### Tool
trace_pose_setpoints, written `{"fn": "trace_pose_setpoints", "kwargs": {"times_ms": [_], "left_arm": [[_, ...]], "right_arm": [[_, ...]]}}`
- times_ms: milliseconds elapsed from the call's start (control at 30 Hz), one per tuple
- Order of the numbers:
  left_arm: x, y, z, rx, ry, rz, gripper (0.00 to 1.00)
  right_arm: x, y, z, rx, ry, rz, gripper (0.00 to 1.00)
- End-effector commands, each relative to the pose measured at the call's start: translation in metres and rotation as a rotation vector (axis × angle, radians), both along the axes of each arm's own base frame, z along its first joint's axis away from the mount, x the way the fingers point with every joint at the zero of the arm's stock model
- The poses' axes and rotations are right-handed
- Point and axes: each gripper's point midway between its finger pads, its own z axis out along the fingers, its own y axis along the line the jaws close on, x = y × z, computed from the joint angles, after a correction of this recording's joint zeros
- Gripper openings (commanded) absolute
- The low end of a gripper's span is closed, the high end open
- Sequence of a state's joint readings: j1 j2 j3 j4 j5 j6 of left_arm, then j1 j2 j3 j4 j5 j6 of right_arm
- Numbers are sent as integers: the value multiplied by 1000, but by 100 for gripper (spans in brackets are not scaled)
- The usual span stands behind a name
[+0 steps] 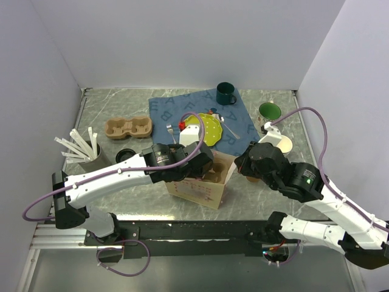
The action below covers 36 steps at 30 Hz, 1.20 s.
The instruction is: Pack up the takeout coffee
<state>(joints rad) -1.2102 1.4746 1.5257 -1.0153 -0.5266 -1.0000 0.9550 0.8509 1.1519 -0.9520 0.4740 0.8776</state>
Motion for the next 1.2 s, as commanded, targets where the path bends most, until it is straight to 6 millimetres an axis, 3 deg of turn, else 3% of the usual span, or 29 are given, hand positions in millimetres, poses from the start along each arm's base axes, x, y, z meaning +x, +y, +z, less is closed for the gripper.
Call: {"fn": "trace_pose_setpoints", "kwargs": {"times_ms": [0,267,633,800,933,1033,1167], "left_arm": [[5,3,11,9,-32,15,8],[3,-21,8,-30,-20,-68,12],[13,-29,-10,40,-21,-46,15],[14,-25,-12,83,-10,-28,42],[11,-23,2,56,-14,-38,59],[7,-16,14,58,-18,-58,72],[-4,-10,12,79,20,-104,88]], "right_arm": [[2,-10,7,-16,-39,-12,0],[2,14,31,67,-80,82,0],[-3,18,32,95,-61,103,8],[-2,16,34,91,-67,95,17],[0,16,36,88,-77,90,23],[1,17,37,84,-84,91,25],[3,17,36,69,-85,93,25]]}}
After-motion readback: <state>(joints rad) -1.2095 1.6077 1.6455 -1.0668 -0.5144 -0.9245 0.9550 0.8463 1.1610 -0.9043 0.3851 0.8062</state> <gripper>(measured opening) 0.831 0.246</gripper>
